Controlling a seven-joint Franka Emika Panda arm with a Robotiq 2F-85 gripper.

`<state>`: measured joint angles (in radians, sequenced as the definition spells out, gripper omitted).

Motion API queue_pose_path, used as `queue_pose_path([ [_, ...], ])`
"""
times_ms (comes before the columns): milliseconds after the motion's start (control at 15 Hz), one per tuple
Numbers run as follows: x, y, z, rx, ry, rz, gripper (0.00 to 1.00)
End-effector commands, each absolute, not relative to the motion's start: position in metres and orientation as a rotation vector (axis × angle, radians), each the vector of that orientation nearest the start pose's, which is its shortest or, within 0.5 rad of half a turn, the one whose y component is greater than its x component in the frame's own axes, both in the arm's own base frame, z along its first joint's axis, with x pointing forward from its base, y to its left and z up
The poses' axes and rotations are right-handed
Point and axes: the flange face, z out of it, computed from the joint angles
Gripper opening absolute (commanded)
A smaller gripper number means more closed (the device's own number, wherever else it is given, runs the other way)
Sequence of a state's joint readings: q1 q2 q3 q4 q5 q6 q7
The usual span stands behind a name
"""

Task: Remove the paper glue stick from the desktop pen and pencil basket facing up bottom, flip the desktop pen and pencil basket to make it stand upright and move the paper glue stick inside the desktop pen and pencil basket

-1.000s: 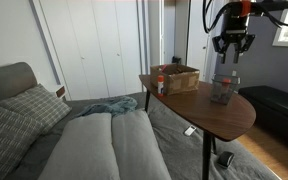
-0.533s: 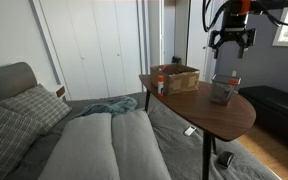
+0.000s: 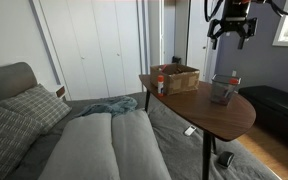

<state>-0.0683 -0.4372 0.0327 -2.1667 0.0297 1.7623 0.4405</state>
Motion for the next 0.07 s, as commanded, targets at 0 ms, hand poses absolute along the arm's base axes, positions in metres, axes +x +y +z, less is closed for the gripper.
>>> queue_pose_path([
  [0, 0.4252, -0.0107, 0.5699, -3.029, 0.748, -0.039, 1.0],
])
